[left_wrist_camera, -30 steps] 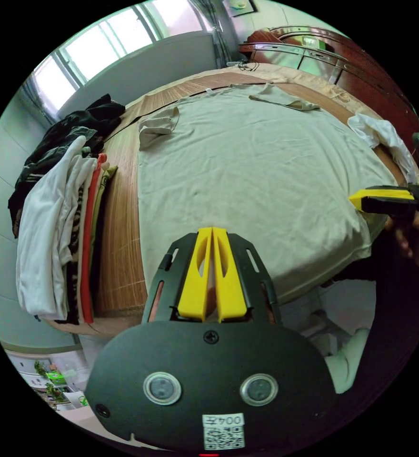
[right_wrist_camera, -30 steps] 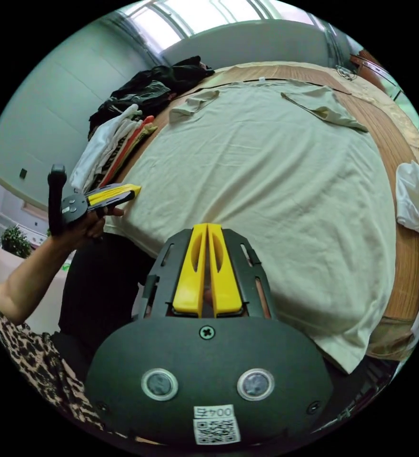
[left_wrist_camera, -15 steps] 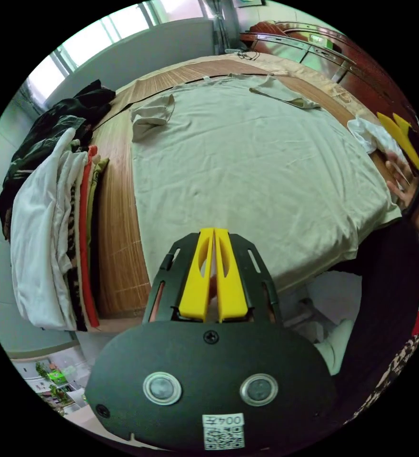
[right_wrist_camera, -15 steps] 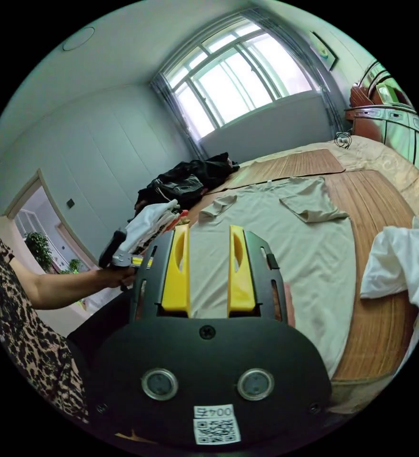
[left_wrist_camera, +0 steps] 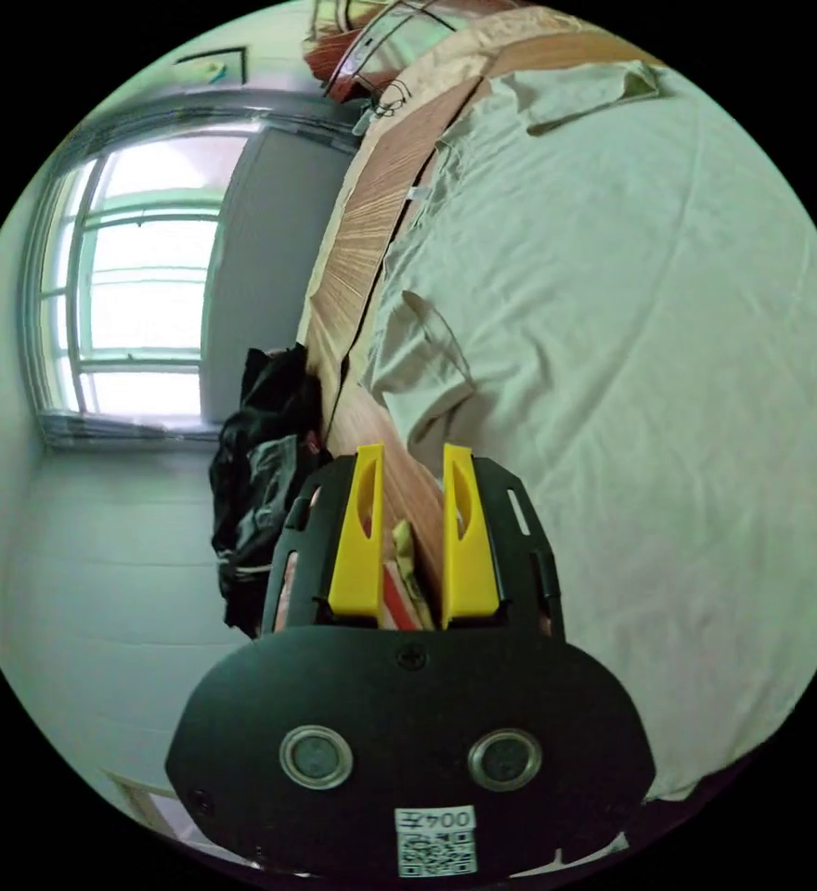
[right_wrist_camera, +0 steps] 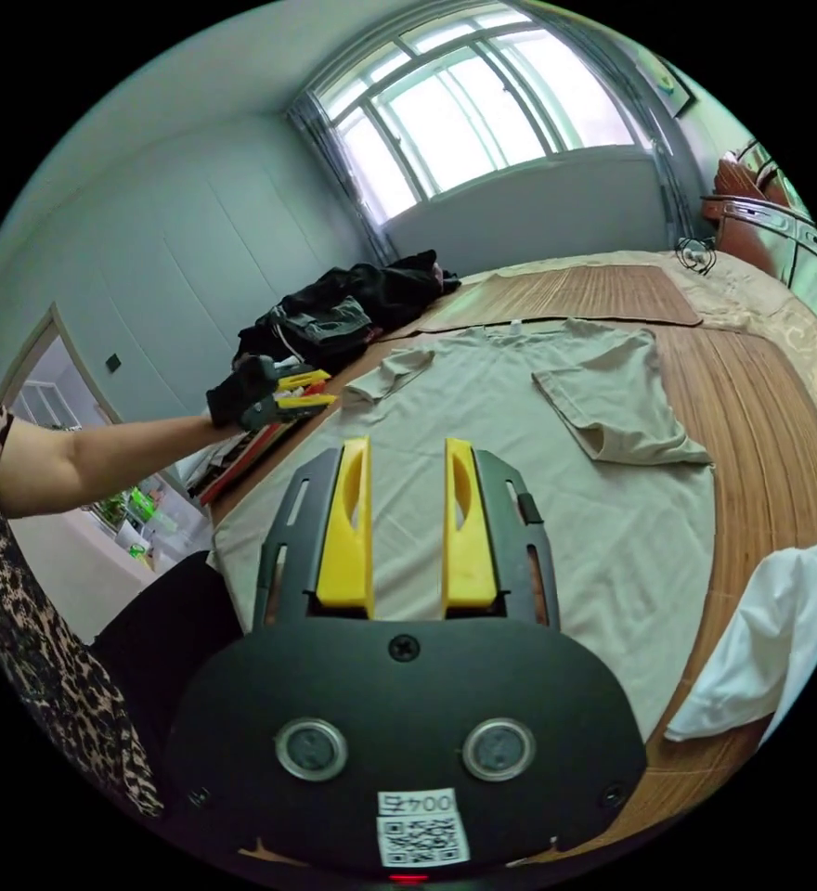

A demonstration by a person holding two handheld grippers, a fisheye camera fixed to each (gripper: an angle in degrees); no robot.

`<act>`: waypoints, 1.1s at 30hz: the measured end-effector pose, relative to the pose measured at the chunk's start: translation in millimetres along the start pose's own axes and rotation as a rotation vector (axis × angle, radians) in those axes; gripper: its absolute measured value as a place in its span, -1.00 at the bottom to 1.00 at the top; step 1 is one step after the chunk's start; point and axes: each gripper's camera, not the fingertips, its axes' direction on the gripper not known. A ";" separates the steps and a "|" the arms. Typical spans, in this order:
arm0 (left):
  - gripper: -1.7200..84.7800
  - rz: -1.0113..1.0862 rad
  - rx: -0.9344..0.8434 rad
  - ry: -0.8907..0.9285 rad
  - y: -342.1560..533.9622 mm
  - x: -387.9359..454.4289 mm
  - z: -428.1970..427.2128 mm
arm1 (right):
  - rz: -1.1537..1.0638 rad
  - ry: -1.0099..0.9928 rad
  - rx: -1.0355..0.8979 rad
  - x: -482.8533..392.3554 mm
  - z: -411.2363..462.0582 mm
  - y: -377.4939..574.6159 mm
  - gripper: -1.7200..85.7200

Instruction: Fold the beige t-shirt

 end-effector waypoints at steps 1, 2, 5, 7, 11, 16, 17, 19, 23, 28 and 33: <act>-0.74 0.026 -0.014 -0.029 -11.5 5.4 13.0 | -0.003 0.003 -0.016 0.7 4.0 -1.4 -0.72; -0.75 0.056 -0.024 -0.052 -21.1 12.3 24.6 | -0.002 0.005 -0.061 3.1 13.4 -3.2 -0.74; -0.74 0.140 -0.029 -0.083 -35.2 30.2 41.7 | 0.017 -0.030 -0.127 10.0 32.3 -3.6 -0.72; -0.75 0.214 -0.008 -0.092 -43.3 45.5 48.6 | 0.021 -0.048 -0.154 13.3 40.0 -3.8 -0.70; -0.77 0.224 0.010 -0.082 -49.1 50.9 53.8 | 0.024 -0.078 -0.157 19.5 47.0 -5.4 -0.70; -0.90 0.112 0.026 -0.057 -51.2 26.1 65.8 | 0.055 -0.103 -0.150 31.3 53.7 -7.5 -0.74; -0.90 0.054 0.023 -0.023 -50.5 13.7 66.4 | 0.065 -0.107 -0.147 34.7 55.5 -7.8 -0.75; -0.92 -0.249 0.053 0.183 -33.5 -50.8 69.5 | 0.072 -0.110 -0.139 38.4 57.1 -9.1 -0.76; -0.94 -0.648 0.197 0.580 17.6 -132.7 85.2 | 0.074 -0.118 -0.123 43.5 62.0 -12.4 -0.77; -0.94 -0.417 0.216 0.589 10.3 -107.8 77.3 | 0.083 -0.134 -0.119 49.3 72.3 -15.2 -0.73; -0.92 -0.315 0.186 0.574 7.6 -97.7 80.6 | 0.091 -0.148 -0.122 54.0 81.4 -19.2 -0.74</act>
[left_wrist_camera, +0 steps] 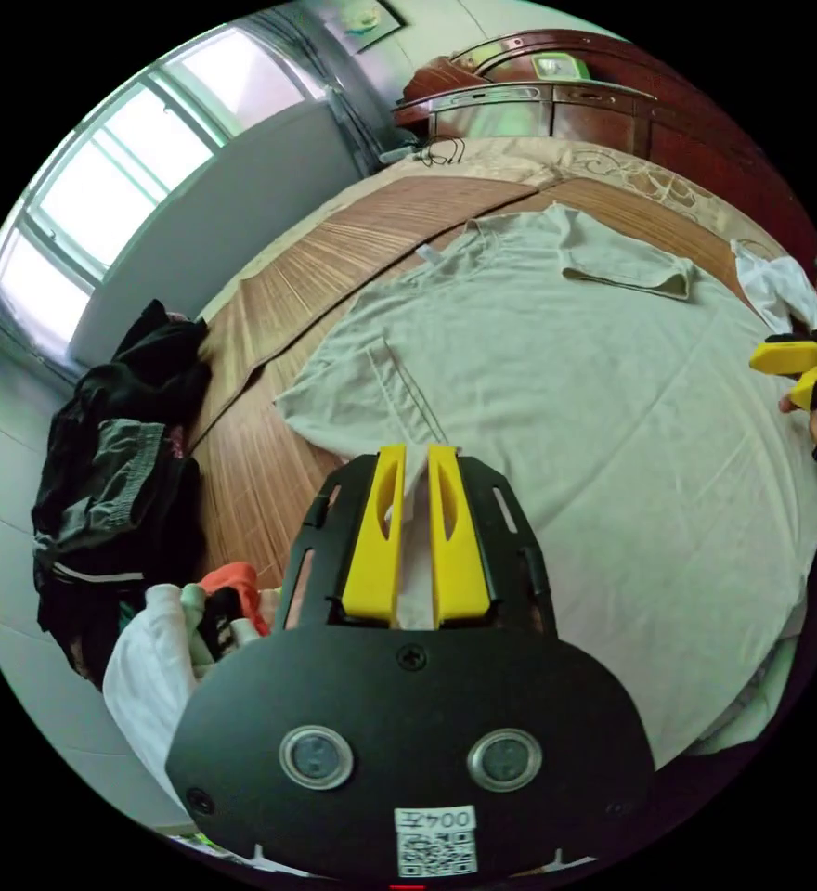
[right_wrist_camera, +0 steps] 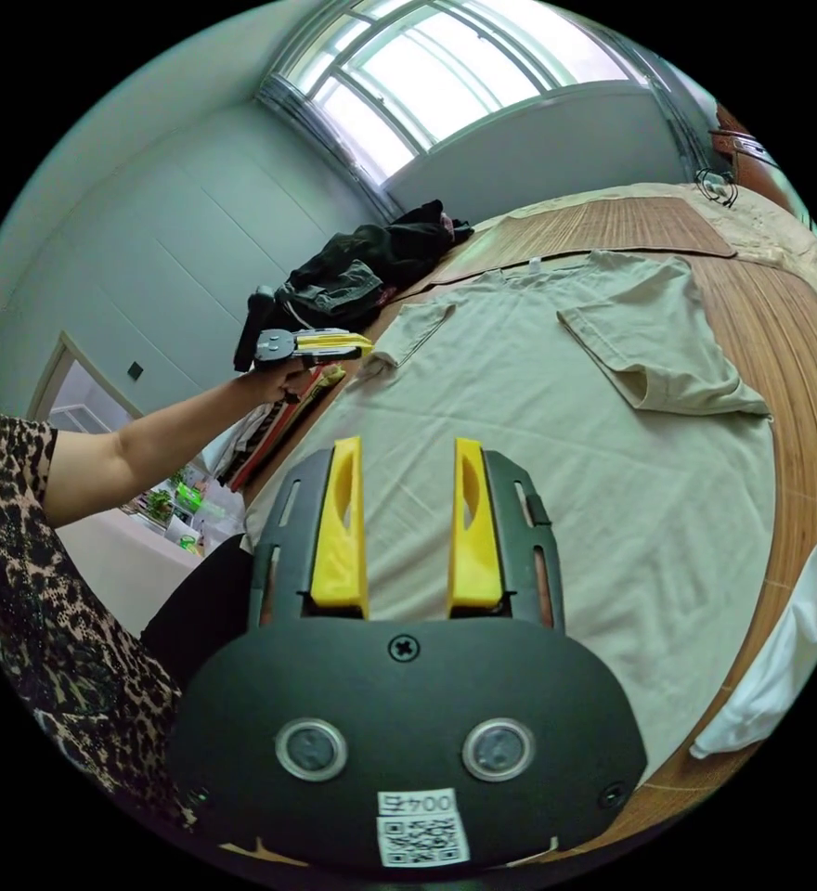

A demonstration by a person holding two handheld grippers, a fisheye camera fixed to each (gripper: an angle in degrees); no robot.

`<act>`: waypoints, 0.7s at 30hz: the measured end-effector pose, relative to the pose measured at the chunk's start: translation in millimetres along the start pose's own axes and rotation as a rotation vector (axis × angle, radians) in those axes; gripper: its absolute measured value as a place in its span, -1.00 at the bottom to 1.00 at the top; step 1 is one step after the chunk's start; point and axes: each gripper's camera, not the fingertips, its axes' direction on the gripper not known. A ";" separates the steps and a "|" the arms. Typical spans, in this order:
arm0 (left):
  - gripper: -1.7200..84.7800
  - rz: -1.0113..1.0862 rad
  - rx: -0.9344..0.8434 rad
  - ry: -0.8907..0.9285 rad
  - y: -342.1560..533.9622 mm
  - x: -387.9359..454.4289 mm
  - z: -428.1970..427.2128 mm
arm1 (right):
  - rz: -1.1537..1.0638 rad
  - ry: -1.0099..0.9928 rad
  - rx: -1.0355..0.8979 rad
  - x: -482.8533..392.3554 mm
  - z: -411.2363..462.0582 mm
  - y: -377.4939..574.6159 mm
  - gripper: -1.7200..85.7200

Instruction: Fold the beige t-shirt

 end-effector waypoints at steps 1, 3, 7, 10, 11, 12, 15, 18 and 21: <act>-0.92 0.000 0.029 -0.035 0.1 -5.7 -8.8 | -0.005 -0.002 0.004 -0.1 -0.2 -0.2 -0.79; -0.91 -0.036 0.088 -0.066 -2.7 -21.1 -24.8 | -0.006 0.016 -0.003 0.7 1.0 -3.2 -0.89; -0.86 -0.125 0.120 -0.052 -40.7 -62.6 -21.9 | 0.007 -0.012 0.011 5.7 6.0 -7.1 -0.75; -0.81 -0.109 0.002 -0.058 -87.4 -71.5 21.8 | 0.014 -0.050 -0.006 10.9 14.9 -9.3 -0.73; -0.80 -0.116 -0.015 -0.055 -95.5 -73.4 30.8 | 0.012 -0.047 -0.008 11.4 16.6 -10.5 -0.73; -0.79 -0.134 -0.036 -0.041 -109.9 -77.7 47.4 | 0.008 -0.045 -0.007 11.6 17.3 -12.0 -0.74; -0.76 -0.178 -0.074 -0.024 -137.4 -87.5 82.1 | 0.011 -0.050 0.011 14.5 17.8 -14.9 -0.71; -0.74 -0.209 -0.133 -0.060 -152.5 -101.3 110.3 | 0.024 -0.061 0.014 19.7 20.6 -16.7 -0.69; -0.75 -0.302 -0.165 0.008 -150.6 -128.1 128.8 | 0.024 -0.069 0.021 21.4 22.3 -18.2 -0.70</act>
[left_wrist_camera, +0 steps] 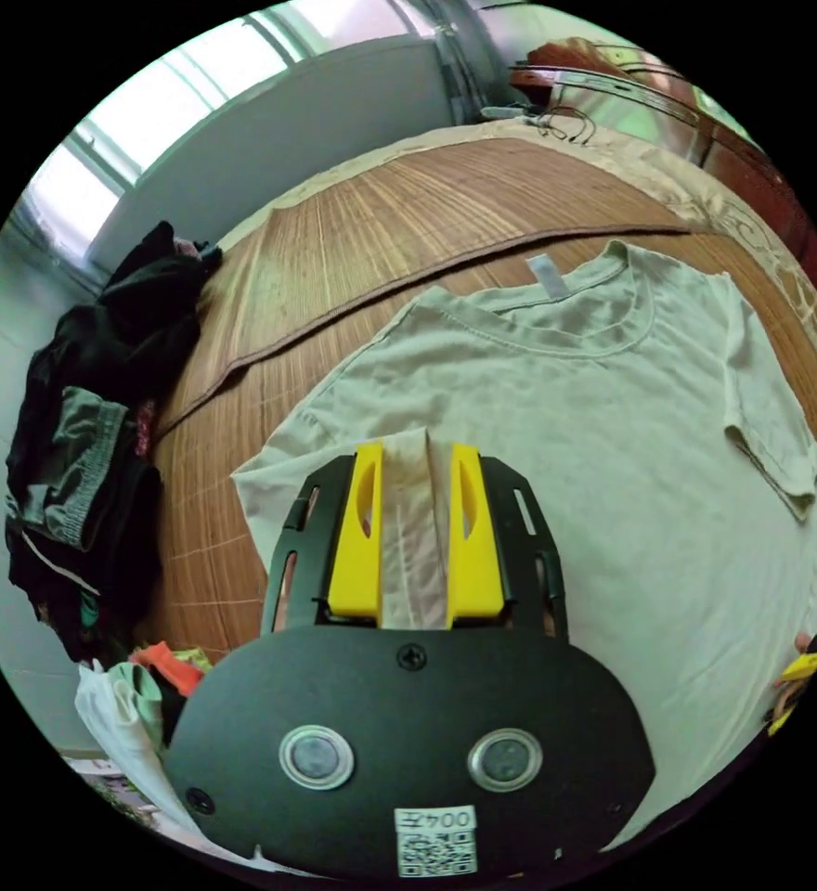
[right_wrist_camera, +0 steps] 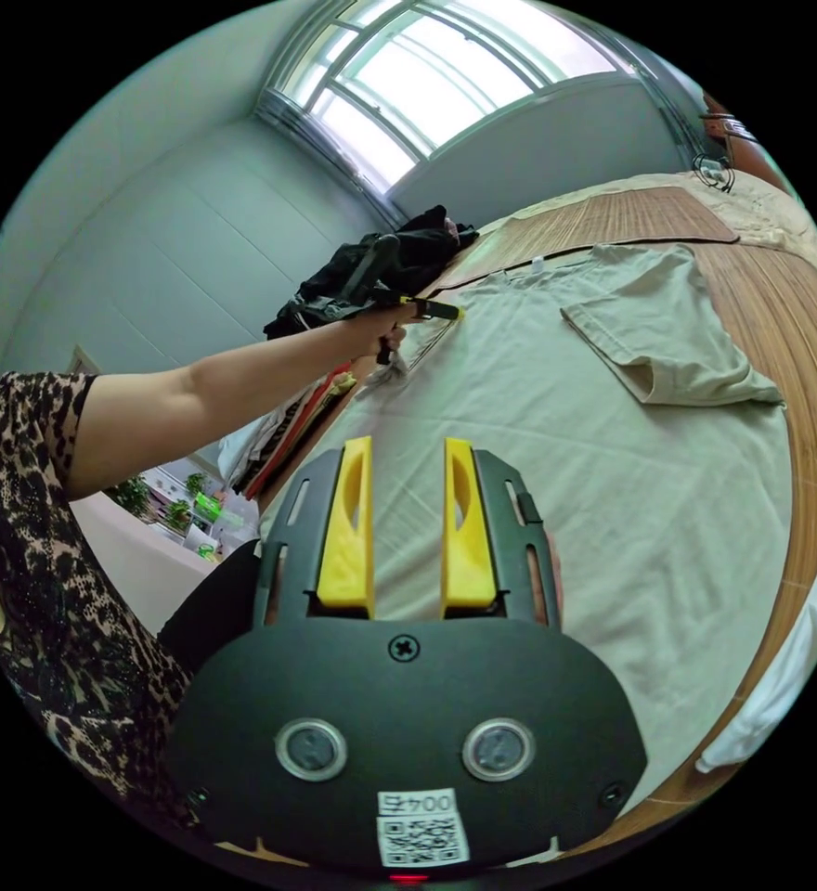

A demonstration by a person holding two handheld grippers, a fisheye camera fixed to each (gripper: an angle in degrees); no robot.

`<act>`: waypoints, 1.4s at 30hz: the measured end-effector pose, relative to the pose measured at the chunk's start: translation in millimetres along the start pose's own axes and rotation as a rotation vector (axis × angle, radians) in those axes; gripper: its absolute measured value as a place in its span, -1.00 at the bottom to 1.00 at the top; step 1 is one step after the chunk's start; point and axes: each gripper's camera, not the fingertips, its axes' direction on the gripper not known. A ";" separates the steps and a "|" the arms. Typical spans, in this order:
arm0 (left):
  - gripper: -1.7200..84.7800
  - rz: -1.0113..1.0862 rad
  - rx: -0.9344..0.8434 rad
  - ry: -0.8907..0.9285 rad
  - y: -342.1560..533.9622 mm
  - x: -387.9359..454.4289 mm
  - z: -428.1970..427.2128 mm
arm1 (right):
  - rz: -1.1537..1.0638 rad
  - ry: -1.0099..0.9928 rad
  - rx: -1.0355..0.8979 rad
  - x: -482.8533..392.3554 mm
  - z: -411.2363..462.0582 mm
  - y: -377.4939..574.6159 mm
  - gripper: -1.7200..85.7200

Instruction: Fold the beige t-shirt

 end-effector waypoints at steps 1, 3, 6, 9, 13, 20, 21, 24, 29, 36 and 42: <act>-0.76 -0.042 0.012 0.035 -0.2 -11.9 -0.1 | -0.002 -0.001 0.000 0.1 0.3 -0.4 -0.71; -0.79 -0.089 0.014 0.085 0.2 -28.8 -0.2 | -0.006 0.002 0.001 0.6 1.3 -1.6 -0.73; -0.88 -0.158 0.016 0.122 5.2 -57.3 -5.9 | -0.005 0.002 0.005 1.6 2.4 -2.9 -0.75; -0.91 -0.229 0.069 0.195 15.6 -95.3 -25.0 | -0.006 -0.001 0.004 1.5 4.6 -4.5 -0.75; -0.93 -0.364 0.215 0.392 39.8 -165.5 -67.9 | -0.007 -0.007 0.004 1.4 7.0 -6.4 -0.76; -0.93 -0.239 0.356 0.512 61.4 -208.8 -125.7 | -0.006 -0.020 0.010 1.2 9.5 -9.5 -0.76; -0.93 -0.186 0.360 0.518 60.3 -201.6 -130.6 | -0.006 -0.020 0.009 1.4 10.3 -9.9 -0.76; -0.92 -0.062 0.340 0.535 51.9 -171.0 -132.5 | -0.005 -0.018 0.006 2.0 12.4 -11.0 -0.76; -0.87 0.088 0.228 0.515 31.9 -108.3 -108.7 | -0.005 -0.024 0.016 2.8 13.4 -12.1 -0.73; -0.73 0.150 0.223 0.530 30.1 -75.3 -114.4 | -0.003 -0.017 0.019 3.6 15.2 -12.9 -0.75; -0.82 0.135 0.200 0.335 97.2 -94.2 -121.7 | -0.008 0.047 -0.029 -1.8 20.8 -14.6 -0.89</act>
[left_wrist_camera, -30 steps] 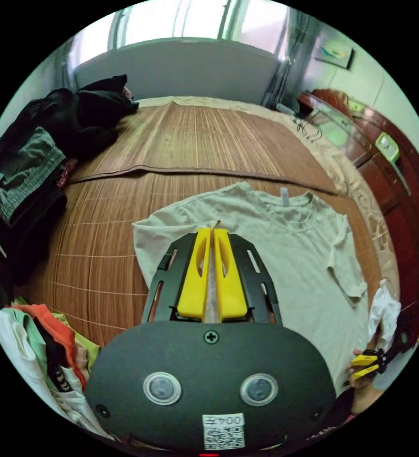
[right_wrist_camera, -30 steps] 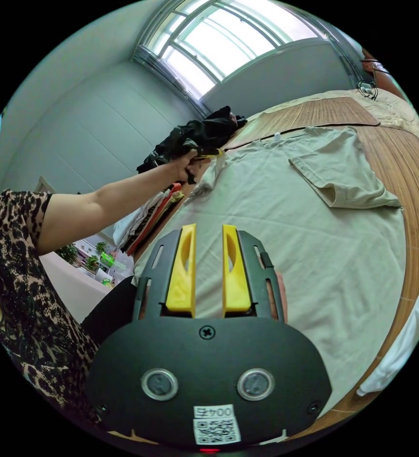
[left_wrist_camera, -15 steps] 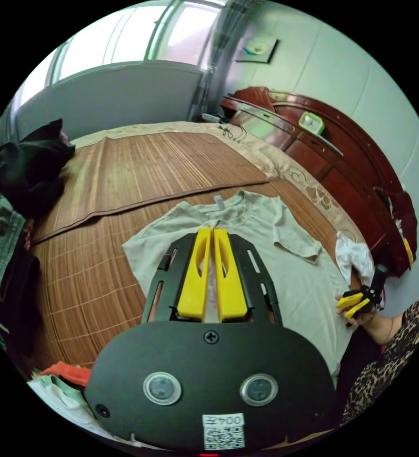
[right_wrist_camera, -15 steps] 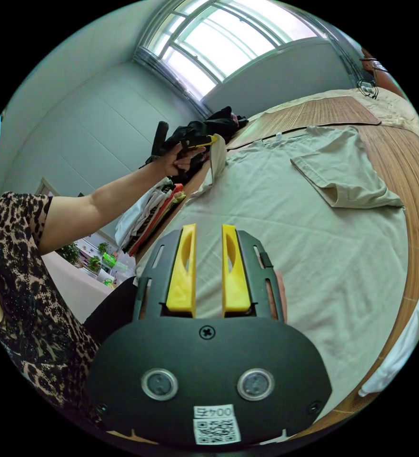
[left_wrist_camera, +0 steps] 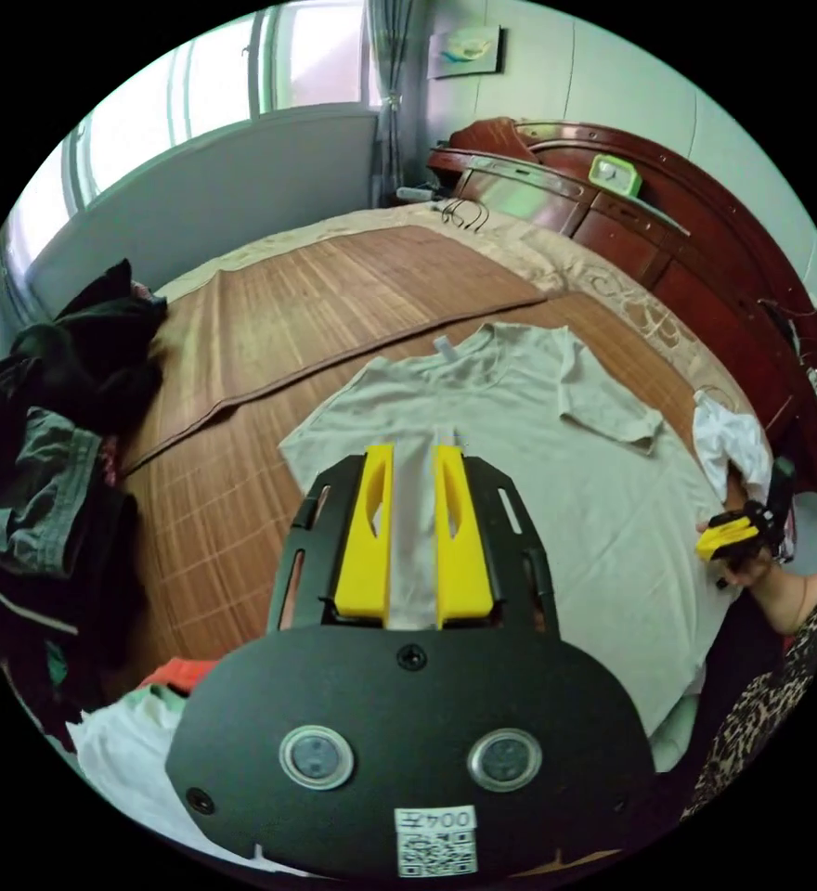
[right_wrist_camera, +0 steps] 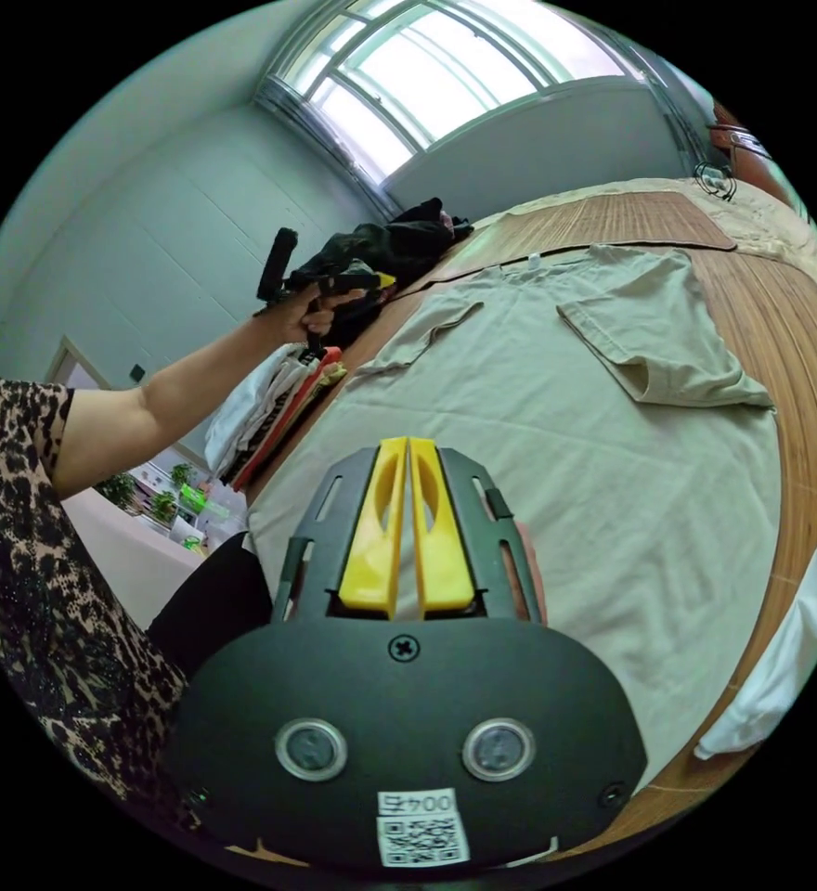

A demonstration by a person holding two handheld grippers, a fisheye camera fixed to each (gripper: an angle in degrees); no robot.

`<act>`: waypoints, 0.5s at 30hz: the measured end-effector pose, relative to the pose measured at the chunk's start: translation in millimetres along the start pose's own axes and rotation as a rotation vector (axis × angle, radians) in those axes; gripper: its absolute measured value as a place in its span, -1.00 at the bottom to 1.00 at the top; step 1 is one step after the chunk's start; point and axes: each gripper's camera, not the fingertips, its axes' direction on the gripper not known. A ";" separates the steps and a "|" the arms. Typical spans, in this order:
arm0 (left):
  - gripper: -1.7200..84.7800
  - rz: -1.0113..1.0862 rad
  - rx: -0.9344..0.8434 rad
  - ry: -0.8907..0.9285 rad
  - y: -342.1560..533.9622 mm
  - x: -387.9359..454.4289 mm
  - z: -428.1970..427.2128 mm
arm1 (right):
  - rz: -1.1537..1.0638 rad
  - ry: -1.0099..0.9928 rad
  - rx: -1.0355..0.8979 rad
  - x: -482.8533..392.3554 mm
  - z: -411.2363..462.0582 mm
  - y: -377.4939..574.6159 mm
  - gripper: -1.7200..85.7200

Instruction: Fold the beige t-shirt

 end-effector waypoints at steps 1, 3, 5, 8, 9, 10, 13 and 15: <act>-0.84 0.005 -0.016 -0.010 20.2 4.0 5.5 | 0.004 -0.006 0.002 0.4 0.4 0.1 -0.86; -0.87 0.008 -0.031 -0.027 49.4 12.1 17.8 | 0.006 -0.048 -0.006 2.5 2.3 0.4 -0.79; -0.90 -0.004 -0.077 -0.043 73.0 15.7 40.6 | 0.010 -0.060 -0.002 3.7 2.7 1.3 -0.79; -0.92 -0.027 -0.226 -0.111 100.4 12.5 87.3 | 0.007 -0.047 -0.002 3.9 2.7 2.7 -0.79; -0.93 -0.055 -0.207 -0.157 104.2 10.3 87.6 | 0.008 -0.045 -0.003 4.5 2.6 3.3 -0.79; -0.93 -0.098 -0.149 -0.206 102.0 8.5 78.6 | 0.010 -0.045 -0.001 4.9 2.4 3.6 -0.79; -0.94 -0.072 -0.003 -0.245 79.7 19.4 63.0 | 0.013 -0.063 0.008 6.2 1.4 4.8 -0.78; -0.94 -0.018 -0.013 -0.252 58.7 27.9 78.6 | 0.015 -0.058 0.000 7.5 3.5 6.5 -0.78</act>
